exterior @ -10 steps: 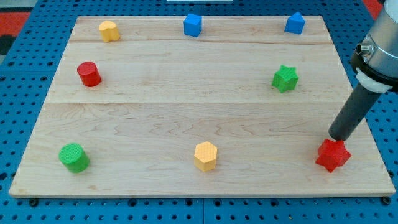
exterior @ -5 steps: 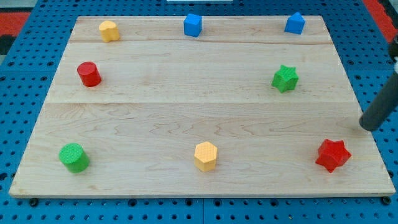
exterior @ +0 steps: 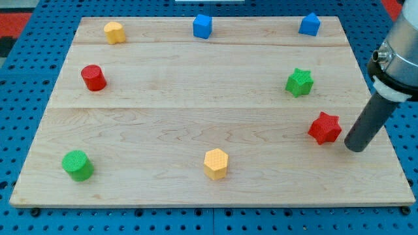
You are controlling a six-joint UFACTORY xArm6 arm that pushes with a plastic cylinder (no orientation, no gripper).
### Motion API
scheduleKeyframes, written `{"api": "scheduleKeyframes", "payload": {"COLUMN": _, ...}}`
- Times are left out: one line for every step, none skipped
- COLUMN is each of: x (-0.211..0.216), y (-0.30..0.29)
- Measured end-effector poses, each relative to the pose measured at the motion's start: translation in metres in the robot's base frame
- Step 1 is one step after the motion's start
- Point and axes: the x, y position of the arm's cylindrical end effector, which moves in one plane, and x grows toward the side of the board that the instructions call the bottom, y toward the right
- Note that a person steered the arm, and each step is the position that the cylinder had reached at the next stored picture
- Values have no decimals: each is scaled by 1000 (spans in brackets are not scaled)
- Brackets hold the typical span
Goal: Push red star right to the yellow heart
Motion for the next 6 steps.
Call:
{"api": "scheduleKeyframes", "payload": {"x": -25, "y": -34}}
{"api": "scheduleKeyframes", "payload": {"x": -29, "y": -139}}
{"api": "scheduleKeyframes", "payload": {"x": -37, "y": -240}}
{"api": "scheduleKeyframes", "payload": {"x": -88, "y": -309}}
{"api": "scheduleKeyframes", "payload": {"x": -136, "y": -355}}
{"api": "scheduleKeyframes", "payload": {"x": -178, "y": -396}}
